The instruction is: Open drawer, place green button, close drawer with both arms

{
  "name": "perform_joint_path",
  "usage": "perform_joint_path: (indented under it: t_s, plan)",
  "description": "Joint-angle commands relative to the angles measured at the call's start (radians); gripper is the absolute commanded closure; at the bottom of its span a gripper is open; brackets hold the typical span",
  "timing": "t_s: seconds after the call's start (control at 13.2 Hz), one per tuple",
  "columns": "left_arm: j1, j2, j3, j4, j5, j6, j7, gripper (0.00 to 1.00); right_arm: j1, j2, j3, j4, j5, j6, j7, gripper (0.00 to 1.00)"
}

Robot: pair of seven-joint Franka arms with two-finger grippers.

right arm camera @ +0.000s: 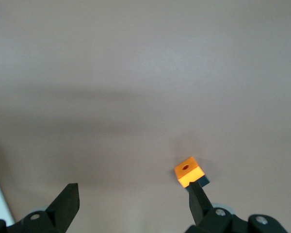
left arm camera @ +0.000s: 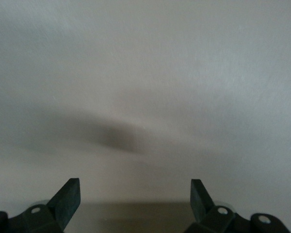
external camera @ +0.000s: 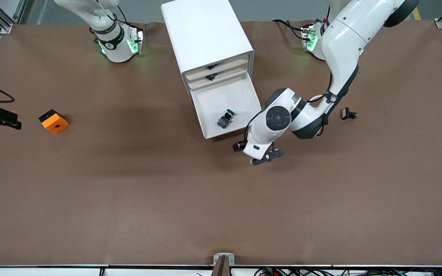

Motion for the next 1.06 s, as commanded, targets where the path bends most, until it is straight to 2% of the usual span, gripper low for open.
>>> perform_joint_path:
  t_s: [0.0, 0.3, 0.46, 0.53, 0.76, 0.99]
  plan:
    - [-0.051, 0.01, 0.002, 0.017, 0.008, -0.034, -0.083, 0.0, -0.017, -0.098, 0.007, -0.053, 0.034, -0.027, -0.002, 0.0]
    - [-0.109, 0.014, -0.002, 0.019, -0.001, -0.12, -0.137, 0.0, -0.008, -0.191, 0.003, -0.17, 0.031, -0.021, 0.001, 0.0]
    - [-0.129, 0.014, -0.003, 0.019, -0.059, -0.137, -0.14, 0.0, 0.065, -0.248, -0.04, -0.231, 0.031, 0.005, 0.028, 0.0]
    - [-0.146, 0.012, -0.005, 0.019, -0.096, -0.137, -0.14, 0.0, 0.073, -0.263, -0.042, -0.251, 0.031, 0.006, 0.056, 0.0]
    - [-0.203, 0.009, -0.005, 0.016, -0.176, -0.143, -0.144, 0.0, 0.087, -0.28, -0.042, -0.26, 0.029, 0.003, 0.071, 0.0]
    - [-0.253, 0.007, -0.009, 0.013, -0.233, -0.204, -0.151, 0.0, 0.101, -0.317, -0.042, -0.27, 0.026, -0.003, 0.097, 0.0]
